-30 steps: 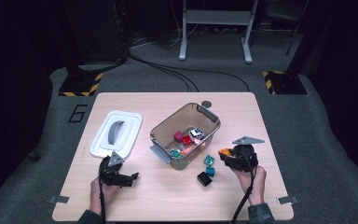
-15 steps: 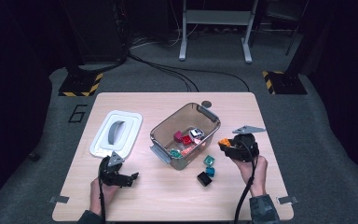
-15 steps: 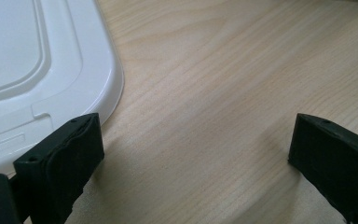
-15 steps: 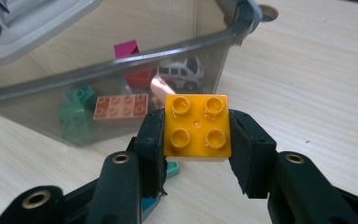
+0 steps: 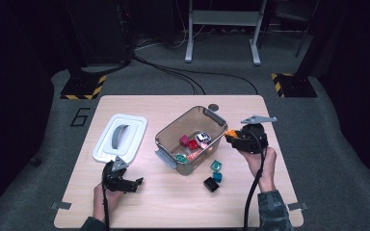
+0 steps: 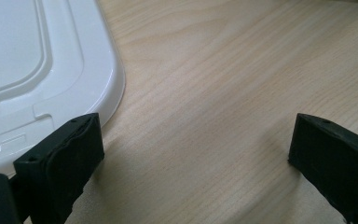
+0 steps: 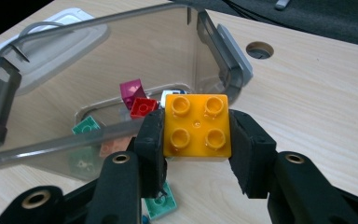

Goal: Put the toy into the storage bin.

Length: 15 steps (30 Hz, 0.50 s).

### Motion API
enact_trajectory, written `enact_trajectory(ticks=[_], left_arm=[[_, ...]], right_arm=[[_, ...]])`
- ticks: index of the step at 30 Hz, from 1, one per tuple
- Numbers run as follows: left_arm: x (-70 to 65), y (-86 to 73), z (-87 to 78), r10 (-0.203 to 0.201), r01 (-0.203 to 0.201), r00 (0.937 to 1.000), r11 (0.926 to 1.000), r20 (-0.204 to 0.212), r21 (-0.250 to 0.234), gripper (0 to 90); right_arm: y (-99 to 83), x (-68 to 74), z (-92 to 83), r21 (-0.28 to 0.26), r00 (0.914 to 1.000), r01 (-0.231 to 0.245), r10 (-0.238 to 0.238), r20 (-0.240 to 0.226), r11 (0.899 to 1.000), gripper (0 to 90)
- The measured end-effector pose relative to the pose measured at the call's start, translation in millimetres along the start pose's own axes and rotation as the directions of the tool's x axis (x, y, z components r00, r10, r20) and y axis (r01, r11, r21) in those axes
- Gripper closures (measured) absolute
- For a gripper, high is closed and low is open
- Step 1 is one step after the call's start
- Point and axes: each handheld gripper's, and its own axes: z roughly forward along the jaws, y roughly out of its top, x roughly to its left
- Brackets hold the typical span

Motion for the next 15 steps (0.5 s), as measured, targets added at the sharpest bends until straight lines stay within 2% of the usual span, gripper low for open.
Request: enact_trajectory(ticks=[4,13,15], left_arm=[[-0.1,0.1,0.1,-0.003,0.003,1.0000,1.0000,-0.001,-0.001,2.9],[0.0,0.1,0.1,-0.002,0.002,1.0000,1.0000,-0.001,0.000,2.9],[-0.1,0.1,0.1,-0.003,0.003,1.0000,1.0000,-0.001,-0.001,2.9]], right_arm=[[8.1,3.0,5.6,0.005,0.9998,0.017,-0.017,-0.004,1.000,58.5],[32.5,22.3,30.1,0.032,0.9973,0.058,-0.056,-0.048,0.998,58.5],[35.9,26.5,36.4,0.045,0.9955,0.079,-0.076,-0.057,0.996,58.5]])
